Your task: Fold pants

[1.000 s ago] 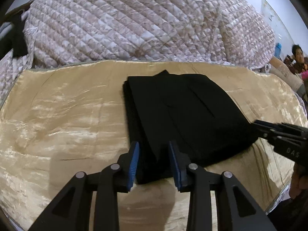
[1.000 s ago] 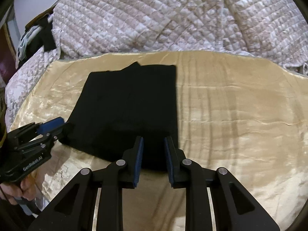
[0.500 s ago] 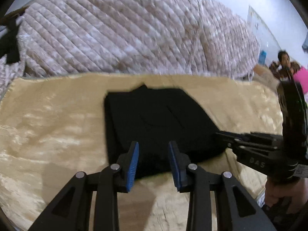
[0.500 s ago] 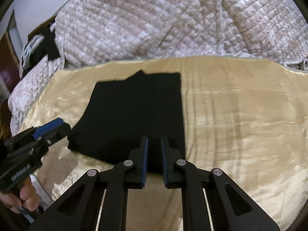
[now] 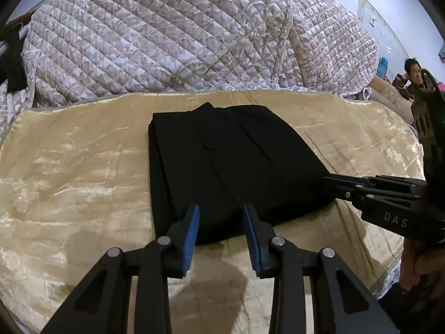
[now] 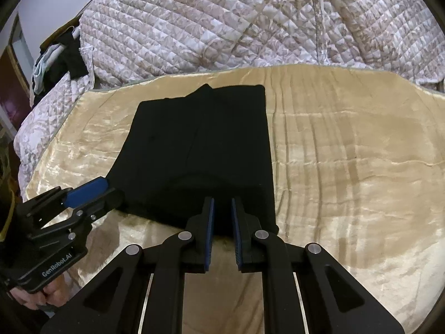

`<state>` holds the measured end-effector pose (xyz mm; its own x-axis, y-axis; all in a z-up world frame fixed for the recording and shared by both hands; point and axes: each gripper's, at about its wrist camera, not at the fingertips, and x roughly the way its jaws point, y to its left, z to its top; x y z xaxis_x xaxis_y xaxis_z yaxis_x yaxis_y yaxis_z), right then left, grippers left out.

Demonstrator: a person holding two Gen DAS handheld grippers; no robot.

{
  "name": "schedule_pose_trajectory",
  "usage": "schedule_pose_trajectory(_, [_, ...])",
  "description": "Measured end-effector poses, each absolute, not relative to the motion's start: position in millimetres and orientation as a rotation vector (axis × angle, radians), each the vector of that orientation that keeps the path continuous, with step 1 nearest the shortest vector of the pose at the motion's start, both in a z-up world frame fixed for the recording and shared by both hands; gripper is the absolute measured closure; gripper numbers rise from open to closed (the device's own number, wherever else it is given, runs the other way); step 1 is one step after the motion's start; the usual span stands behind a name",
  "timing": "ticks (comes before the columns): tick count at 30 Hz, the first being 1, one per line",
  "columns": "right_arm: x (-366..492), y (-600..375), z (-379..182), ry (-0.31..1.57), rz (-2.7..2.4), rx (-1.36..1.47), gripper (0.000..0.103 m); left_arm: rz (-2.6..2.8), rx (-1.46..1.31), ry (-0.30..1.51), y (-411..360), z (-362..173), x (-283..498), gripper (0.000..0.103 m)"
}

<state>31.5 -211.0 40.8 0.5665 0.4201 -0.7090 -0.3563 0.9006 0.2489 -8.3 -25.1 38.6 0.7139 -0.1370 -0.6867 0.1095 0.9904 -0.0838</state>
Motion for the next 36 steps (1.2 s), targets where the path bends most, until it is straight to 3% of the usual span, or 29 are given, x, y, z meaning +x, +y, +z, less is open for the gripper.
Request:
schedule_pose_trajectory(13, [12.6, -213.0, 17.9, 0.925, 0.442, 0.052, 0.088, -0.111, -0.045, 0.859, -27.2, 12.1, -21.1, 0.065])
schedule_pose_trajectory(18, [12.3, -211.5, 17.1, 0.915, 0.446, 0.054, 0.073, -0.113, -0.039, 0.857, -28.7, 12.0, -21.9, 0.056])
schedule_pose_trajectory(20, [11.5, -208.9, 17.5, 0.913, 0.450, 0.046, 0.065, -0.106, -0.037, 0.861, -27.4, 11.3, -20.6, 0.047])
schedule_pose_trajectory(24, [7.5, -198.8, 17.0, 0.898, 0.466, -0.008, 0.055, -0.110, -0.032, 0.866, -27.7, 9.9, -19.6, 0.045])
schedule_pose_trajectory(36, [6.3, -197.4, 16.0, 0.896, 0.467, -0.015, 0.054, -0.110, -0.014, 0.865, -30.9, 8.9, -21.1, 0.042])
